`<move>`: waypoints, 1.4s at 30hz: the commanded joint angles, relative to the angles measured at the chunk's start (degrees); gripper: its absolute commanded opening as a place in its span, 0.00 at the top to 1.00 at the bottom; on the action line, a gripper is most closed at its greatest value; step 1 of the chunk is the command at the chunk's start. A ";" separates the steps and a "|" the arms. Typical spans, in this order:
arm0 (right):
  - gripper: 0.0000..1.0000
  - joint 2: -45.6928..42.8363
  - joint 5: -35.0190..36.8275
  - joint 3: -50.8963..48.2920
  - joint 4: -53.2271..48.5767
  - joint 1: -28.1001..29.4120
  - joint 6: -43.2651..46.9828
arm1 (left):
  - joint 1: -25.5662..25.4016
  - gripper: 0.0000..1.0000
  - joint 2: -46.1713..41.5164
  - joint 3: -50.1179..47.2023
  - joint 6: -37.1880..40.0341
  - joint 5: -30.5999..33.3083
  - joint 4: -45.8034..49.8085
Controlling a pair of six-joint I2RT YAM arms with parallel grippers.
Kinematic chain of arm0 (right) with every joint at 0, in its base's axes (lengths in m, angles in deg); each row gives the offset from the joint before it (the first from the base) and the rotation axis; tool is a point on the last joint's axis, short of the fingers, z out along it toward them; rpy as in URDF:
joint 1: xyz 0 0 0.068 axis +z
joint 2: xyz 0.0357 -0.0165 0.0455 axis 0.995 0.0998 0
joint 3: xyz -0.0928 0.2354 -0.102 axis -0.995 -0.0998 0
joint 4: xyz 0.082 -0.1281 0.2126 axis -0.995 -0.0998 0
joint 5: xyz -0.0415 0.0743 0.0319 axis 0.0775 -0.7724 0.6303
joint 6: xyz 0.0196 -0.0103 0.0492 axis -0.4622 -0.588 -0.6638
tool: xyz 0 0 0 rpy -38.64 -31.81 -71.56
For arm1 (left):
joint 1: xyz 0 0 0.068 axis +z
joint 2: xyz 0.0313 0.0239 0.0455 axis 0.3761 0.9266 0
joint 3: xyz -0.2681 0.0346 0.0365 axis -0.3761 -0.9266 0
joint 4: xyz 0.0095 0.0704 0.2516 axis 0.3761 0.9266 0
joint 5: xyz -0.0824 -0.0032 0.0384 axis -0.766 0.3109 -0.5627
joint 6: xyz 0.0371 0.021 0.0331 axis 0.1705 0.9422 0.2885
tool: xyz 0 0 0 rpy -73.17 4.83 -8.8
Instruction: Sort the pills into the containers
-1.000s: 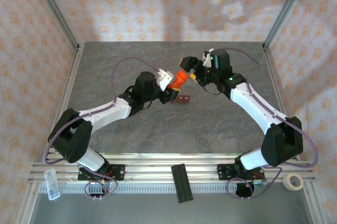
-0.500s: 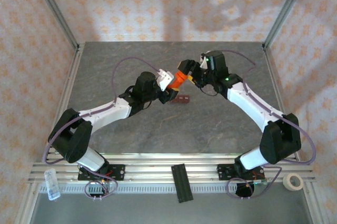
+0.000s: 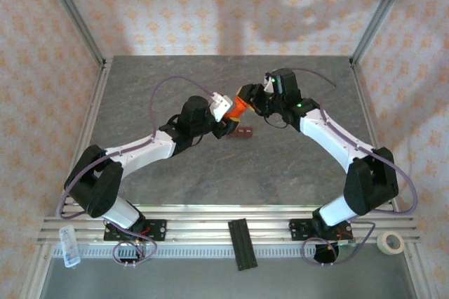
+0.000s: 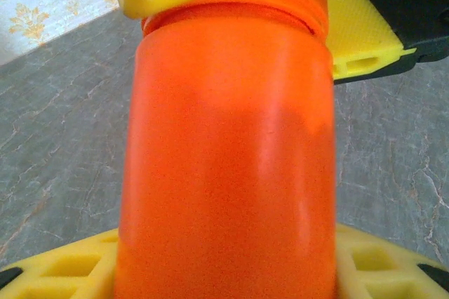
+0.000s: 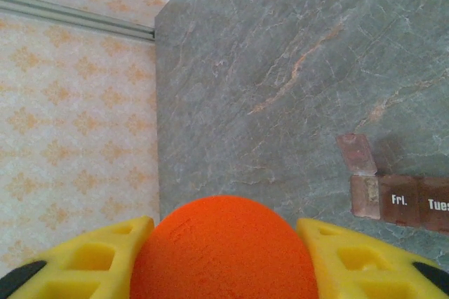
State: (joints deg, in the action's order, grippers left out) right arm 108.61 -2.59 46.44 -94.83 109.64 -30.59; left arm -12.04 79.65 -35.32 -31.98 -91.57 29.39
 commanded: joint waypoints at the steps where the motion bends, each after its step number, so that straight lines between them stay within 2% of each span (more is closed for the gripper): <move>1: 0.57 -0.80 0.78 0.52 1.97 0.35 1.57 | -0.36 1.00 -0.59 2.06 -0.04 -0.48 -2.02; 3: 0.59 -1.24 0.86 0.52 2.59 0.18 4.07 | -0.04 1.00 -0.88 1.78 -1.04 -2.25 -2.79; 7: 0.59 -2.55 -1.44 -0.70 5.96 -1.70 10.79 | 2.33 1.00 -1.11 1.01 -6.38 -11.46 -6.30; 10: 0.58 -3.81 -6.80 -2.32 10.09 -4.56 16.14 | 4.42 1.00 -0.98 1.08 -11.70 -19.04 -8.28; 13: 0.56 -5.40 -11.83 -2.36 8.96 -7.59 26.16 | 5.54 1.00 -0.49 1.53 -15.62 -25.40 -8.92; 15: 0.55 -6.08 -13.84 -2.06 7.40 -8.92 30.17 | 5.64 1.00 -0.45 1.31 -16.54 -27.40 -9.32; 19: 0.55 -5.53 -17.85 -0.12 4.80 -9.46 31.77 | 5.58 1.00 0.02 1.17 -17.50 -29.09 -9.96; 26: 0.55 -4.95 -18.44 -1.31 7.88 -9.48 24.47 | 5.74 1.00 0.48 0.97 -18.31 -26.35 -12.09; 30: 0.56 -4.76 -16.83 -2.72 11.05 -8.48 17.74 | 5.60 1.00 0.17 1.30 -16.52 -22.56 -10.78; 35: 0.53 -4.02 -14.15 -2.66 11.14 -5.82 13.79 | 5.40 1.00 -1.05 1.01 -13.78 -17.86 -9.32; 37: 0.46 -3.92 -13.28 -2.39 10.54 -4.77 13.55 | 5.46 1.00 -1.59 0.81 -13.17 -16.59 -9.26; 42: 0.18 -4.28 -10.01 -1.38 8.29 -3.95 11.92 | 5.31 1.00 -2.16 0.61 -11.83 -14.41 -8.67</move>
State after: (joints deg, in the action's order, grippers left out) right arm 104.83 -16.36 43.84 -86.39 105.44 -16.67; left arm -6.99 80.27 -34.99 -45.97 -109.08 20.91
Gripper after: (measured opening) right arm 0.784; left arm 0.525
